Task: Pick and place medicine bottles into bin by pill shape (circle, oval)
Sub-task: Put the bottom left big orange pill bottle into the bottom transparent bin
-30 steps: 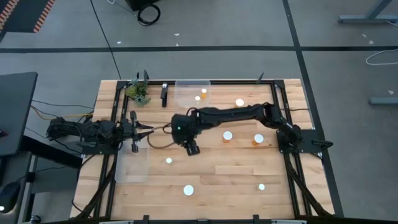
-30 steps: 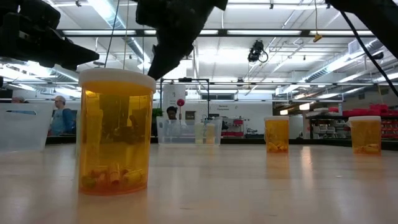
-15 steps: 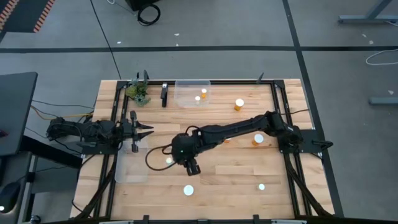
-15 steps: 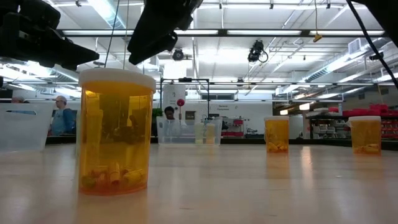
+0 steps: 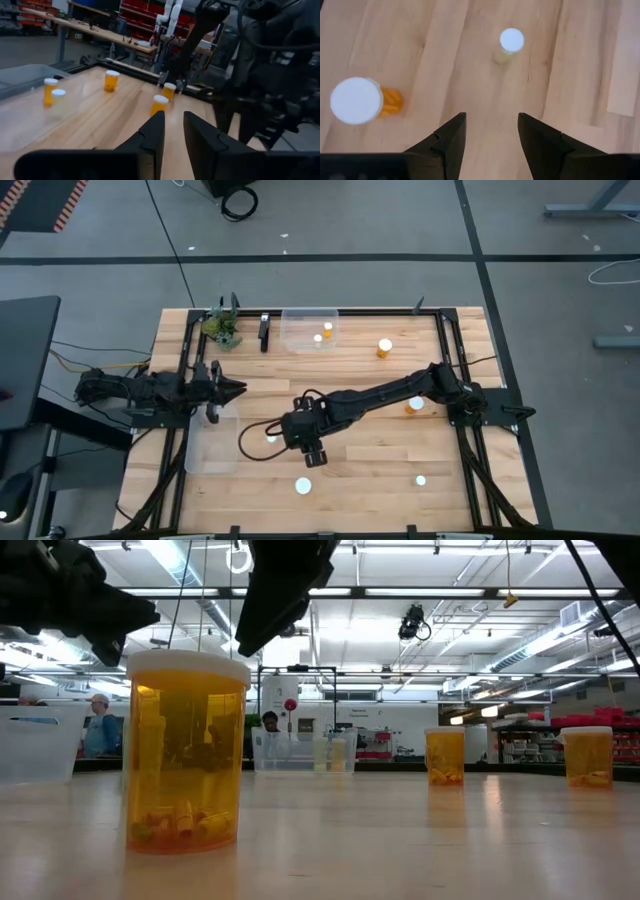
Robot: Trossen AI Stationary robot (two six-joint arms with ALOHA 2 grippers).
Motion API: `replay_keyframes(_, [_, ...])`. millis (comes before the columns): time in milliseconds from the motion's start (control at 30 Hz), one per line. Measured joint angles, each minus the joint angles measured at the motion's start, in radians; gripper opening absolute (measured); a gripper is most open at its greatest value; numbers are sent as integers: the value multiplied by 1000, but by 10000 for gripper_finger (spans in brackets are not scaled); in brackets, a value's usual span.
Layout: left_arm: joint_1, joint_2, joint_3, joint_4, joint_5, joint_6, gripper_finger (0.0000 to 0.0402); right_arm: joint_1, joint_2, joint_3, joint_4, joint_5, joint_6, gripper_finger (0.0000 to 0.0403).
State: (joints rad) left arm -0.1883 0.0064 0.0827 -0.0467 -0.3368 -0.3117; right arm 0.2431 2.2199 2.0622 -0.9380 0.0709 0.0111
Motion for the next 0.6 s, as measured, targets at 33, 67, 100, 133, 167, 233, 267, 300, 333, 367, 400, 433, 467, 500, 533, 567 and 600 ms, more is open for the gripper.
replay_keyframes(33, [0,1,4,2,1,0,73,0,-3,0,-5,4,-5,185])
replay_keyframes(67, [0,5,8,4,1,-1,71,-2,-6,0,-4,8,-10,185])
replay_keyframes(100, [1,7,12,3,1,-5,68,-6,-14,0,-2,13,-15,185])
replay_keyframes(133, [1,7,15,-1,1,-9,65,-9,-20,0,-8,15,-18,185])
replay_keyframes(167, [1,13,22,1,1,-12,63,-13,-25,0,-6,15,-22,185])
replay_keyframes(233, [1,25,36,-2,1,-14,57,-21,-43,0,-9,15,-23,185])
replay_keyframes(267, [1,37,39,0,1,-20,54,-25,-49,0,-7,17,-24,185])
replay_keyframes(300, [0,49,42,1,1,-29,52,-29,-62,0,-2,20,-30,185])
replay_keyframes(333, [-1,58,43,-4,4,-42,51,-33,-70,0,-9,28,-35,185])
replay_keyframes(367, [-2,74,47,-4,11,-45,51,-35,-77,0,-9,33,-38,185])
replay_keyframes(400, [-2,97,57,-1,25,-47,53,-36,-87,0,-8,38,-38,185])
replay_keyframes(433, [-2,115,62,-1,44,-56,56,-38,-93,0,-10,42,-38,185])
replay_keyframes(467, [-2,138,69,-2,58,-74,60,-38,-96,0,-9,46,-41,185])
replay_keyframes(500, [-2,170,82,0,70,-81,66,-38,-101,0,-9,53,-46,185])
replay_keyframes(533, [-2,198,92,-3,87,-87,72,-38,-104,-2,-10,59,-51,185])
replay_keyframes(567, [-2,227,103,-6,100,-88,79,-40,-108,-7,-5,60,-58,185])
replay_keyframes(600, [-2,261,119,-4,112,-88,86,-40,-110,-11,2,60,-63,185])
